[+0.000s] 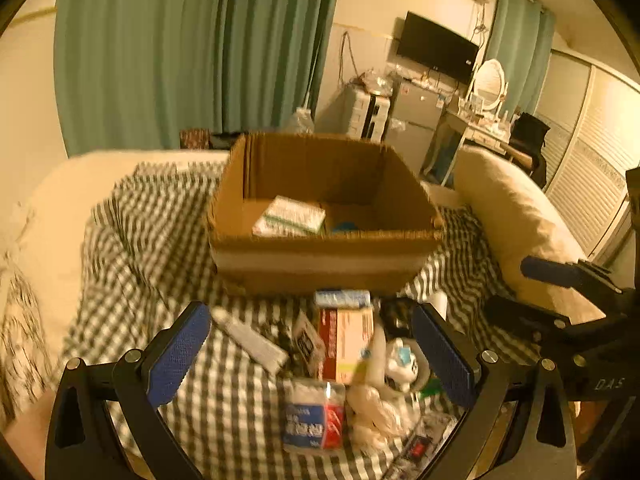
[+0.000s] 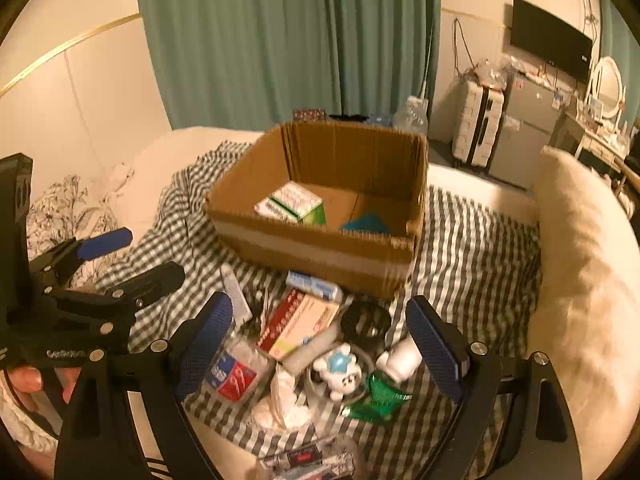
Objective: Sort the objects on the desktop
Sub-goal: 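Move both tools back toward the remaining items on the sheet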
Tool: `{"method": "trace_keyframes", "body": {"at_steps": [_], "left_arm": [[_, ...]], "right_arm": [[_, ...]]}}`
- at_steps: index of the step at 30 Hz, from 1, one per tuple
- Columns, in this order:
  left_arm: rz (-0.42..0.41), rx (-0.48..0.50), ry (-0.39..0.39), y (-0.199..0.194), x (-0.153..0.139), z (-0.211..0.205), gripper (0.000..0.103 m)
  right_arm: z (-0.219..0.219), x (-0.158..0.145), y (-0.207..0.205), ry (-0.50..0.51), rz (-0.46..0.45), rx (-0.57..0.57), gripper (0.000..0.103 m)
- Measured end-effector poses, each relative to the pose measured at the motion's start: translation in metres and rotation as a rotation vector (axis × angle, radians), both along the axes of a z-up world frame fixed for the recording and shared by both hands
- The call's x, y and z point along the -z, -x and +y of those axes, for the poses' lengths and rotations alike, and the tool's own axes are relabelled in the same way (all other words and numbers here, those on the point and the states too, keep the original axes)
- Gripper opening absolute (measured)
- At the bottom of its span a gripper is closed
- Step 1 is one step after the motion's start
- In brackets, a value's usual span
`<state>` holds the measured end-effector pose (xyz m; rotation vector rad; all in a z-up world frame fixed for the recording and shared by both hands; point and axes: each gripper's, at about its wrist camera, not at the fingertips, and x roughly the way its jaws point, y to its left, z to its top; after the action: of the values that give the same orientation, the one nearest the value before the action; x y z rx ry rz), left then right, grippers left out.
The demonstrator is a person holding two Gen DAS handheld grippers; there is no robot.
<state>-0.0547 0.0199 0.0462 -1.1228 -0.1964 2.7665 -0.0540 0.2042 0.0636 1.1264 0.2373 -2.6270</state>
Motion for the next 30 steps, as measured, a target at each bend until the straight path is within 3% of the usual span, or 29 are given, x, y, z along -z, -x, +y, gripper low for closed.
{"method": "trace_keyframes", "body": {"at_steps": [6, 12, 20, 30], "left_arm": [[-0.059, -0.022, -0.014, -0.005, 0.039, 0.008, 0.103], [-0.081, -0.014, 0.09, -0.004, 0.079, 0.013, 0.103], [-0.13, 0.043, 0.129, 0.0, 0.118, 0.023, 0.103], [-0.246, 0.079, 0.115, 0.005, 0.16, 0.028, 0.103]], "right_arm": [[0.005, 0.024, 0.004, -0.037, -0.005, -0.014, 0.089], [0.021, 0.057, 0.015, -0.075, -0.051, 0.002, 0.089], [0.02, 0.097, 0.031, -0.15, -0.113, -0.024, 0.089], [0.029, 0.127, 0.05, -0.188, -0.164, -0.016, 0.089]]}}
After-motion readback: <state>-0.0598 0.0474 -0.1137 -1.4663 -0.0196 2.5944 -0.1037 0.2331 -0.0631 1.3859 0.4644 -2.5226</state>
